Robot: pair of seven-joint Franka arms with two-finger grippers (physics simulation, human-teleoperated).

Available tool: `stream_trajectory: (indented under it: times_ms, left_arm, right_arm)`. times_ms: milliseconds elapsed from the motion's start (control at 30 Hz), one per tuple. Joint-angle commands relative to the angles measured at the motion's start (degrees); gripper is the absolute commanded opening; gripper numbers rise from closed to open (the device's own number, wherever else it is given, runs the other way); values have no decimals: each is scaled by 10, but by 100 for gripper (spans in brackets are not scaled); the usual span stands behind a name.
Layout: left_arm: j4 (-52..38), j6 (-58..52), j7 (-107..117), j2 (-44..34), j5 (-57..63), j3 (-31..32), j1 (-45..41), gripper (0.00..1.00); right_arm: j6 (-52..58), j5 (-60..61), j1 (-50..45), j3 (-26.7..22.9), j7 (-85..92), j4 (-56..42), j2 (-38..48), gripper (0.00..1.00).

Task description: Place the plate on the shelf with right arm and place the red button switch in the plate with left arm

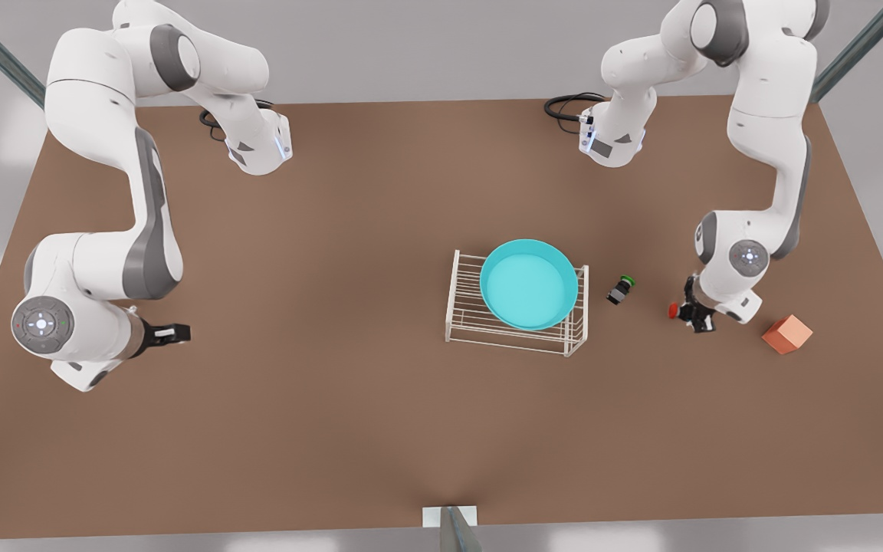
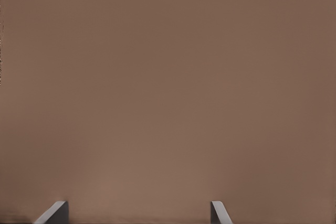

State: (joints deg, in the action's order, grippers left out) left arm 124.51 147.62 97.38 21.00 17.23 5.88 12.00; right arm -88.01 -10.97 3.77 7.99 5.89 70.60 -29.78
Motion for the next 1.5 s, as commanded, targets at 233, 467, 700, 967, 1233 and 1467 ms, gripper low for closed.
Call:
stream_trajectory:
  times_ms: [233, 467, 700, 967, 1233, 1467]
  left_arm:
    - [-342, -275, 177, -2, -212, 205, -5, 32]
    - [-309, -309, 200, 2, -191, 258, -128, 32]
    - [-247, -347, 197, 10, -42, 250, -141, 32]
    - [-247, -367, 174, -1, -18, 249, -146, 100]
    - [-449, -655, -672, -22, -79, 246, 52, 100]
    - [-274, -496, -1005, -160, -210, -71, -143, 100]
  right_arm:
    - [7, 3, -1, 0, 188, 0, -2, 100]
    - [8, 4, -1, 1, 188, 0, -2, 100]
    - [8, 4, 0, 1, 189, 1, -2, 100]
    - [8, 4, 0, 1, 189, 1, -2, 100]
    - [8, 6, -1, 1, 187, 1, -3, 100]
    - [8, 8, -3, 2, 182, 0, -3, 100]
